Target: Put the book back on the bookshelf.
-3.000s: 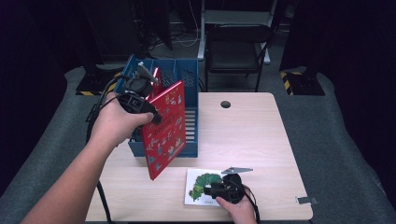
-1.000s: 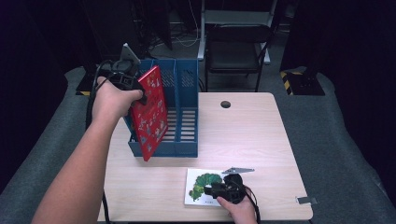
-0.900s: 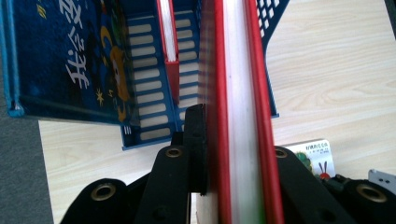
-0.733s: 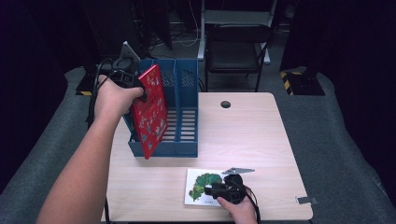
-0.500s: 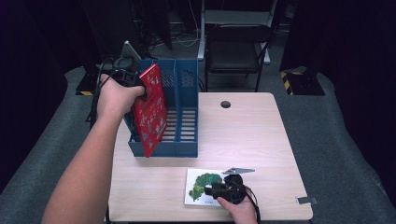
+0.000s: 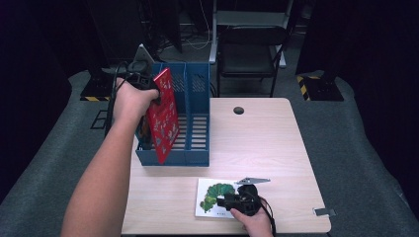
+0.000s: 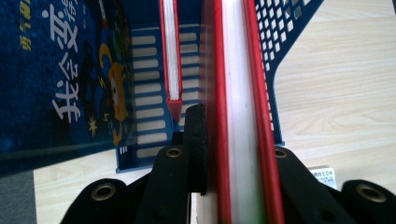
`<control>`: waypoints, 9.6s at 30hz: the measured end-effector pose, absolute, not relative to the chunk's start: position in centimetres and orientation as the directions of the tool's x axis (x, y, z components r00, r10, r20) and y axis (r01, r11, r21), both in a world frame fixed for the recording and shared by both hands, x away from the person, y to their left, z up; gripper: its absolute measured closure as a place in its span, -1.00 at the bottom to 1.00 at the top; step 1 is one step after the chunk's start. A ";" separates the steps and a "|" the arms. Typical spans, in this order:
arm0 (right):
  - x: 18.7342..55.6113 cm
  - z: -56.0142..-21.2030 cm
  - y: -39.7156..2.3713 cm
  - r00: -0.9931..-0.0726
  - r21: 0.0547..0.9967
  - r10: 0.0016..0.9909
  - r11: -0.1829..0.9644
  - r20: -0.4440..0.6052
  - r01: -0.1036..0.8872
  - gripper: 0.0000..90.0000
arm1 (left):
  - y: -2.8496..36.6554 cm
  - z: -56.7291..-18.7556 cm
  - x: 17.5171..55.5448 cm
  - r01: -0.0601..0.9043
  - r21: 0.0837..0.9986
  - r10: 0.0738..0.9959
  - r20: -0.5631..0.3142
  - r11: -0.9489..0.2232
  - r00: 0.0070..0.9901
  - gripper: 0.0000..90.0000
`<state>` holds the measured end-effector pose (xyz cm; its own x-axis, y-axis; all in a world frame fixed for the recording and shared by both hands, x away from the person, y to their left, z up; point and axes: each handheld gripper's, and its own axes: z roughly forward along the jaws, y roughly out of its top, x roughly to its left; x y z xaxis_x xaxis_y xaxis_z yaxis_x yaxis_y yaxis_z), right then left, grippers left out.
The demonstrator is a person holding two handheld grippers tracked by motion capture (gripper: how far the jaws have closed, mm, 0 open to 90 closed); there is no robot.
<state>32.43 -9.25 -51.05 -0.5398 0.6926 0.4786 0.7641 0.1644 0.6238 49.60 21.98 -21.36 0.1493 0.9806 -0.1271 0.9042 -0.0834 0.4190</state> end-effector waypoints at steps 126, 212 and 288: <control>32.3 -51.2 -10.6 -0.513 0.617 0.702 0.131 0.495 0.776 0.21 | 19.5 -28.8 54.4 0.894 0.441 0.986 -0.099 -0.075 0.132 0.76; 32.2 -51.2 -10.6 -0.517 0.616 0.698 0.137 0.496 0.776 0.20 | 19.9 -27.8 55.2 0.900 0.435 0.995 -0.080 -0.014 0.054 0.76; 32.3 -51.2 -10.5 -0.522 0.622 0.701 0.141 0.486 0.770 0.20 | 23.4 -30.3 50.5 0.899 0.435 0.981 -0.143 -0.054 0.128 0.06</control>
<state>32.32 -10.50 -51.15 -0.5218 0.7008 0.4864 0.7698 0.1412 0.6225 50.53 23.36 -30.32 0.1278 0.9815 -0.1427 0.8990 -0.0539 0.4346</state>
